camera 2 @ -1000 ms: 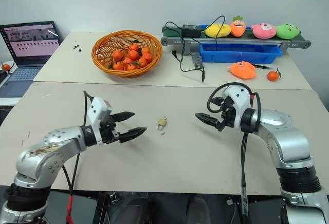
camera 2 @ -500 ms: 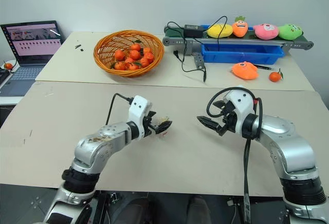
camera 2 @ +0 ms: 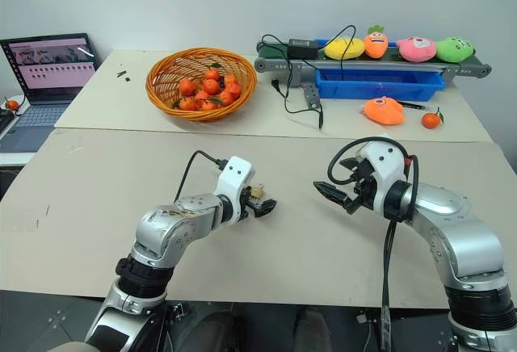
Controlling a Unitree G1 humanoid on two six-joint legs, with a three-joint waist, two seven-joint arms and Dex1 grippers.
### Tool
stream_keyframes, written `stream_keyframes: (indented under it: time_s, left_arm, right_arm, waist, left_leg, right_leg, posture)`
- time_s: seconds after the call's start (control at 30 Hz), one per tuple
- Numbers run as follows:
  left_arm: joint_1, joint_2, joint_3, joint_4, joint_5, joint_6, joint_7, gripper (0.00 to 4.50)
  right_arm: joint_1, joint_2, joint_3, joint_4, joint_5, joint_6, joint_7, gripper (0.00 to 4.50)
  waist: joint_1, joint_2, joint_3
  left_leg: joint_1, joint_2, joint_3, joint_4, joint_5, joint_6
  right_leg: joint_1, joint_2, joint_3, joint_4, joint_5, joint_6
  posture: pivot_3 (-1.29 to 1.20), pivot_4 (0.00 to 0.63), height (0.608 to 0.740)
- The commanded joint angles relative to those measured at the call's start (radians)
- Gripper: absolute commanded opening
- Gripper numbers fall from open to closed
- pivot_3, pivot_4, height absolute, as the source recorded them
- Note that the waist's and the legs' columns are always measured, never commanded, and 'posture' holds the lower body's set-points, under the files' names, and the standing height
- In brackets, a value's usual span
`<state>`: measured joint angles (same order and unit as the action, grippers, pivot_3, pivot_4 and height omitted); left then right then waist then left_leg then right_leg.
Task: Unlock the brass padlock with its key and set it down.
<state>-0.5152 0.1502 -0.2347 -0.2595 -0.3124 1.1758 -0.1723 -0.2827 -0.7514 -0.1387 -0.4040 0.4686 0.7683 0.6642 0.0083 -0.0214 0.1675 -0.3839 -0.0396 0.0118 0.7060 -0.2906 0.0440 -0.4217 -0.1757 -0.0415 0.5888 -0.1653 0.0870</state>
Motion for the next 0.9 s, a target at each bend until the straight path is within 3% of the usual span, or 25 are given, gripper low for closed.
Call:
stream_keyframes:
  time_s: [0.03,0.23,0.3,0.4,0.53,0.7,0.9]
  left_arm:
    - [0.023,0.004,-0.003,0.011,0.018,0.045,0.012,3.45]
    - [0.026,0.007,0.028,0.026,0.064,0.012,0.047,1.26]
    - [0.023,0.019,0.033,0.036,0.086,-0.013,0.057,0.76]
    - [0.016,0.048,0.026,0.046,0.108,-0.079,0.047,0.76]
    - [0.015,0.120,0.011,0.022,0.067,-0.214,-0.106,0.76]
    - [0.045,0.382,0.033,0.005,0.027,-0.411,-0.437,0.76]
    - [0.028,0.504,0.010,0.074,0.027,-0.593,-0.671,0.76]
  right_arm:
    - [-0.005,-0.006,-0.037,-0.033,0.009,-0.005,-0.011,4.50]
    - [-0.003,-0.011,-0.034,-0.024,0.004,-0.016,-0.008,4.50]
    - [-0.006,-0.011,-0.030,-0.020,0.001,-0.020,-0.009,4.50]
    - [-0.011,-0.007,-0.023,-0.016,-0.004,-0.025,-0.010,4.50]
    - [-0.013,-0.002,-0.016,-0.014,-0.008,-0.030,-0.010,4.50]
    - [-0.019,0.000,-0.001,-0.003,-0.012,-0.044,0.010,4.50]
    - [-0.040,0.005,0.040,0.023,-0.026,-0.073,0.040,4.50]
  waist:
    - [0.000,0.000,0.000]
    - [0.000,0.000,0.000]
    - [0.000,0.000,0.000]
    - [-0.002,0.000,0.000]
    - [-0.006,0.000,0.000]
    - [-0.008,0.000,0.000]
    - [0.001,0.000,0.000]
  left_leg:
    - [0.000,0.000,0.000,0.000,0.000,0.000]
    - [0.000,0.000,0.000,0.000,0.000,0.000]
    - [0.000,0.000,0.000,0.000,0.000,0.000]
    - [0.000,0.000,0.000,0.000,0.000,0.000]
    - [0.001,0.000,0.000,0.000,-0.001,0.001]
    - [-0.001,0.000,0.000,0.000,0.001,-0.001]
    - [-0.001,0.000,0.000,0.000,0.000,0.000]
  right_leg:
    - [0.000,0.000,0.000,0.000,0.000,0.000]
    - [0.000,0.000,0.000,0.000,0.000,0.000]
    - [0.000,0.000,0.000,0.000,0.000,0.000]
    - [0.000,0.000,0.000,0.000,0.000,0.000]
    - [-0.001,0.000,0.000,0.004,0.000,0.000]
    - [-0.003,0.000,0.000,0.003,-0.001,-0.001]
    - [-0.002,0.000,0.000,0.001,-0.001,-0.001]
  posture:
    - [0.00,0.150,0.740]
    - [0.00,0.150,0.740]
    - [0.00,0.150,0.740]
    - [0.00,0.150,0.740]
    - [0.00,0.150,0.740]
    - [0.00,0.150,0.740]
    - [0.00,0.150,0.740]
